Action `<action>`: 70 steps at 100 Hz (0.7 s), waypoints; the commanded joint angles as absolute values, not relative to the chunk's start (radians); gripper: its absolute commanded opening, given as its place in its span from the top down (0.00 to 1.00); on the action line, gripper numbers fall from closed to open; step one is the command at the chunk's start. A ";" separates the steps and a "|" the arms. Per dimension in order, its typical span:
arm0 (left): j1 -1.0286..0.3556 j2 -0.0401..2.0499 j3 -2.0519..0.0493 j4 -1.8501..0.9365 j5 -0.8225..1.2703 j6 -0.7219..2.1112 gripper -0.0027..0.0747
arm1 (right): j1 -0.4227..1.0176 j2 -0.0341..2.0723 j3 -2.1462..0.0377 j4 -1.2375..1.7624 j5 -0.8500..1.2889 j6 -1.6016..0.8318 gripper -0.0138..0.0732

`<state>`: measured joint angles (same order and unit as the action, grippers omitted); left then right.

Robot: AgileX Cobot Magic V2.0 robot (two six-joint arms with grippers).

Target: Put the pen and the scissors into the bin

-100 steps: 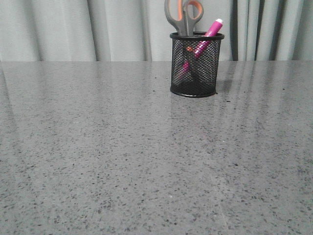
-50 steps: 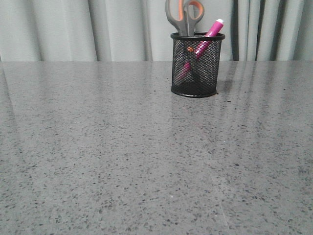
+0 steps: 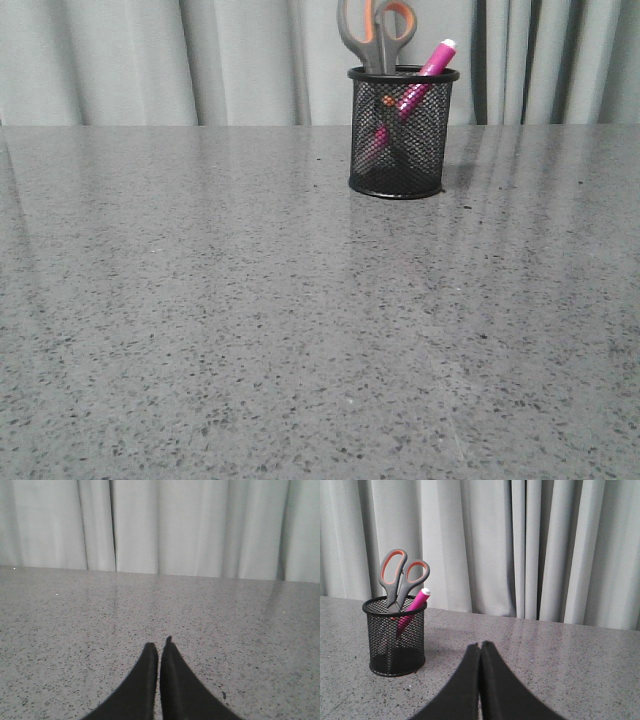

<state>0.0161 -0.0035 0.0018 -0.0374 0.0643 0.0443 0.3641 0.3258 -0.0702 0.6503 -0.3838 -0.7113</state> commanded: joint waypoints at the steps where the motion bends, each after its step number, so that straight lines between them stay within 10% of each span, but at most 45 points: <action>1: 0.017 -0.036 0.048 -0.024 -0.009 0.043 0.99 | 0.360 0.329 -0.099 0.635 -0.443 -0.721 0.93; 70: 0.017 -0.036 0.046 -0.061 -0.011 0.043 0.99 | 0.360 0.329 -0.099 0.635 -0.443 -0.721 0.93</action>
<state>0.0161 -0.0035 0.0018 -0.0499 0.0643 0.0443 0.3641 0.3258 -0.0702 0.6503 -0.3838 -0.7113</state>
